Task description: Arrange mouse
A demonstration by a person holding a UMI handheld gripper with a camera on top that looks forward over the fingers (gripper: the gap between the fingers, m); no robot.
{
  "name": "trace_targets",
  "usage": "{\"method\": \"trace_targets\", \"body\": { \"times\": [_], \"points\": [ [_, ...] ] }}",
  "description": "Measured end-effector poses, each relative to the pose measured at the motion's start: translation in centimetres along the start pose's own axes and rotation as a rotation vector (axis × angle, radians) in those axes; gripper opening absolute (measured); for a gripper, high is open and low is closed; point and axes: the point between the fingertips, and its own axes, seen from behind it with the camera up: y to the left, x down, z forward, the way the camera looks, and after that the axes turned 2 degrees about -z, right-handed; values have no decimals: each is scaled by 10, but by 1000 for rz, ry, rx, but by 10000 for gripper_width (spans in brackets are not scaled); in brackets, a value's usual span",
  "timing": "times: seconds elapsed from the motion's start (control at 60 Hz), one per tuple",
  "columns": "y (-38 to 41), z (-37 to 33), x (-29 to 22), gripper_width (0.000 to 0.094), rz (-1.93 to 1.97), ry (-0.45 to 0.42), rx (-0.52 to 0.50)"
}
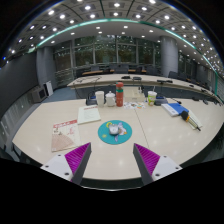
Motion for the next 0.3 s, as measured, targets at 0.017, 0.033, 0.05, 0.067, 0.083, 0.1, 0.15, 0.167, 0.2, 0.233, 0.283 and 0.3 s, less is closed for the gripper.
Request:
{"method": "trace_targets", "body": {
  "times": [0.017,0.033,0.05,0.067,0.083,0.1,0.15,0.167,0.2,0.233,0.283,0.3],
  "points": [
    [0,-4,3,858,0,4,1],
    [-1,-7,6,856,-1,8,3],
    [-1,-12,8,855,-2,12,6],
    [-3,-15,10,856,-3,13,10],
    [-3,-19,13,857,-3,11,14],
    [-4,-22,14,857,-3,8,17],
    [-5,-29,16,856,3,3,21],
    [-5,-31,17,857,6,3,19],
    [-4,-34,18,857,11,3,16],
    [-4,-38,20,856,15,1,13],
    [-3,-42,20,858,12,3,9],
    [-3,-43,20,858,10,1,9]
  ]
}}
